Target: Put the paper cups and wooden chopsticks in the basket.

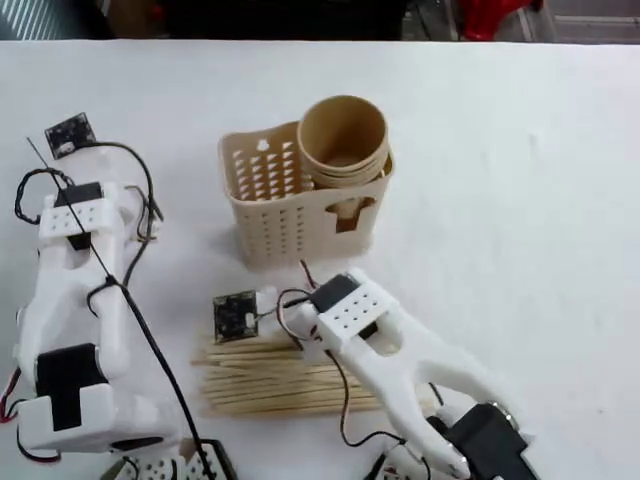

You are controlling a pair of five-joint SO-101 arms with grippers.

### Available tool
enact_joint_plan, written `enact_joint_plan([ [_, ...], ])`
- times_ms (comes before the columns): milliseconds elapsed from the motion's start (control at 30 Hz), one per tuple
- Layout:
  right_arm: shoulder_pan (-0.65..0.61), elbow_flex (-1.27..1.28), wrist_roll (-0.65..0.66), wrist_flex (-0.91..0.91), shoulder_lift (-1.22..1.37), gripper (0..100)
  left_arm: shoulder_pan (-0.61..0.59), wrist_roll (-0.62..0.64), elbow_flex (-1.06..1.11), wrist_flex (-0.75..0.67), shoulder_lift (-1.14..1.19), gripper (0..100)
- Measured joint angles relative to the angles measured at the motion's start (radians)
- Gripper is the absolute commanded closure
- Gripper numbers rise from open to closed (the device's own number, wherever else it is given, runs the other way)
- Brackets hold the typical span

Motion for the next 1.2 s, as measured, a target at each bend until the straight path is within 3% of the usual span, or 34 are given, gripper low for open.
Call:
enact_joint_plan([
  [300,0.003,0.015,-0.098,-0.094,0.0,87.1,0.0,0.0,0.0,0.0,0.0,84],
  [533,0.003,0.015,-0.157,-0.137,0.0,86.8,0.0,0.0,0.0,0.0,0.0,84],
  [1200,0.006,-0.002,-0.157,-0.181,0.103,87.2,0.0,0.0,0.0,0.0,0.0,84],
])
